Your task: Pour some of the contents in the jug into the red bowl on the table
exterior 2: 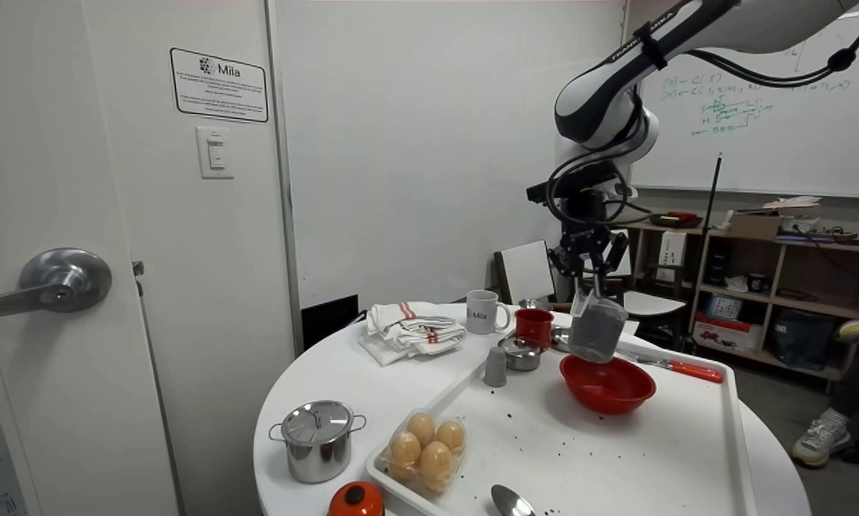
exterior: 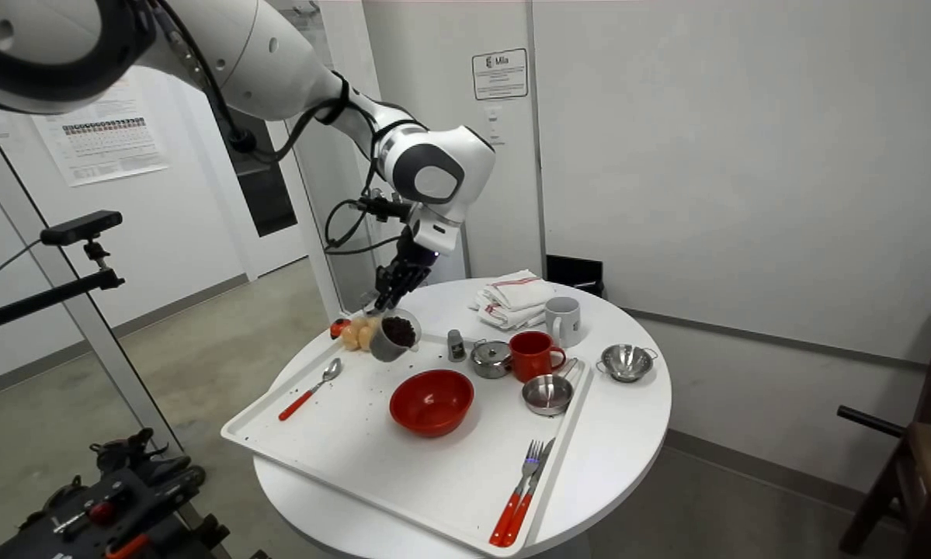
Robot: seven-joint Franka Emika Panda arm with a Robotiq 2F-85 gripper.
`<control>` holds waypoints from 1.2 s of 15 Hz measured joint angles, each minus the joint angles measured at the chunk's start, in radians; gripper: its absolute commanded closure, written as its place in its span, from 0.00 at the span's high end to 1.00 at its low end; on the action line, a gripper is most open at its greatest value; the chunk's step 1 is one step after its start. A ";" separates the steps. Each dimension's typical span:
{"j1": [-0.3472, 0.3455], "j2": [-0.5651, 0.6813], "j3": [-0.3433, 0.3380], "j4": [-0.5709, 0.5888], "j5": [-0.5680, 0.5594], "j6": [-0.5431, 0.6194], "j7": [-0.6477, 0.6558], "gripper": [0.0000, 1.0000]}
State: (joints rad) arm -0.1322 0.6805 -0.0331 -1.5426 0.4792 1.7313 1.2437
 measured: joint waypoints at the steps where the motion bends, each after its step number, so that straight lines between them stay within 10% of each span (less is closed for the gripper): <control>1: -0.008 0.003 0.001 0.003 0.016 -0.010 -0.032 0.13; 18: -0.105 0.036 -0.024 0.024 0.278 -0.244 -0.322 0.13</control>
State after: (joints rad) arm -0.2373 0.7167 -0.0569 -1.5184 0.7569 1.4876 0.9213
